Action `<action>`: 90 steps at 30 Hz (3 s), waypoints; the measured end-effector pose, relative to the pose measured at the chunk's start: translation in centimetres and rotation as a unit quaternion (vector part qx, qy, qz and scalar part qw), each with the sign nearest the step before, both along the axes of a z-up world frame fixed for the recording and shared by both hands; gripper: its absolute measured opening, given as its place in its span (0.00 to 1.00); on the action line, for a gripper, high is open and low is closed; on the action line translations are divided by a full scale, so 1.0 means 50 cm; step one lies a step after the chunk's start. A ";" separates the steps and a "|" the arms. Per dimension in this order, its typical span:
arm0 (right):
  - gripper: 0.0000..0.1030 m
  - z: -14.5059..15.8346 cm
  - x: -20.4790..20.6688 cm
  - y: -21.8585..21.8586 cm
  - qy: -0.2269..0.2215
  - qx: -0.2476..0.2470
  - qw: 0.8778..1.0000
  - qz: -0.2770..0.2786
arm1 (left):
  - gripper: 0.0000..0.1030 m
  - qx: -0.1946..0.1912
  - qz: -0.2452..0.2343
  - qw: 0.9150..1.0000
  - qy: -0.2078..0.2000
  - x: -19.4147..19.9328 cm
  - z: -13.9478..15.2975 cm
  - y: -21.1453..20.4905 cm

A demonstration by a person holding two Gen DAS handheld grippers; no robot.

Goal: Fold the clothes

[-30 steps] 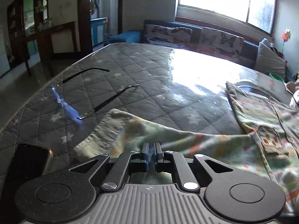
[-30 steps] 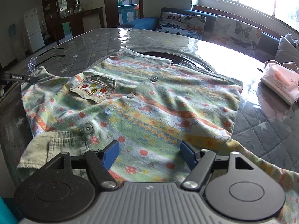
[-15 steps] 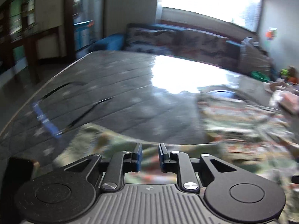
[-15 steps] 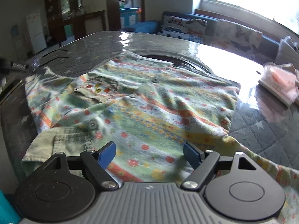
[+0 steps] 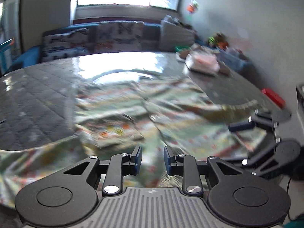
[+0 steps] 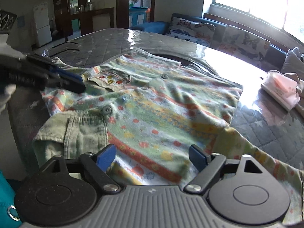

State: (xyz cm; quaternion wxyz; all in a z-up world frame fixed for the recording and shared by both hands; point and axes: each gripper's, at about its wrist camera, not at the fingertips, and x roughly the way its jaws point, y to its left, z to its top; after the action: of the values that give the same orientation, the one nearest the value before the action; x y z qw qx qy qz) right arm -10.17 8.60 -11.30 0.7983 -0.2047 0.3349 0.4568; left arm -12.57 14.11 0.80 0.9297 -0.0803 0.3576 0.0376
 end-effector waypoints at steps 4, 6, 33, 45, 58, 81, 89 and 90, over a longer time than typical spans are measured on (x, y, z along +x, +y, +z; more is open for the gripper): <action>0.84 0.003 -0.002 -0.020 0.003 0.005 1.000 -0.010 | 0.27 -0.001 -0.013 1.000 0.027 0.004 -0.031 -0.014; 0.85 0.009 -0.003 -0.033 0.001 0.013 1.000 -0.016 | 0.30 -0.001 -0.015 1.000 0.027 0.000 -0.025 -0.013; 1.00 -0.046 0.144 -0.257 0.001 0.066 0.960 -0.272 | 0.80 -0.001 -0.074 0.996 -0.039 0.100 0.046 -0.111; 1.00 -0.053 0.136 -0.247 -0.009 0.056 0.964 -0.258 | 1.00 -0.013 -0.078 0.995 -0.066 0.115 0.061 -0.131; 1.00 -0.010 0.227 -0.267 -0.036 0.065 0.957 -0.282 | 1.00 -0.013 -0.057 0.995 -0.086 0.117 0.071 -0.129; 0.92 -0.018 0.235 -0.324 -0.053 0.048 0.941 -0.332 | 1.00 -0.005 -0.063 0.998 -0.007 0.177 0.029 -0.157; 0.99 -0.017 0.156 -0.306 -0.022 0.071 0.949 -0.308 | 1.00 -0.004 -0.067 0.998 0.010 0.183 0.017 -0.175; 1.00 -0.017 0.147 -0.304 -0.017 0.074 0.949 -0.306 | 1.00 -0.004 -0.067 0.998 0.013 0.182 0.014 -0.177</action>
State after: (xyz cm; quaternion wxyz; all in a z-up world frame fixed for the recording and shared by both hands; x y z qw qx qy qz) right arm -2.84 -6.62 -12.13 0.9183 -0.0404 0.3327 0.2106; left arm -3.47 5.28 1.49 0.9250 -0.0593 0.3746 -0.0249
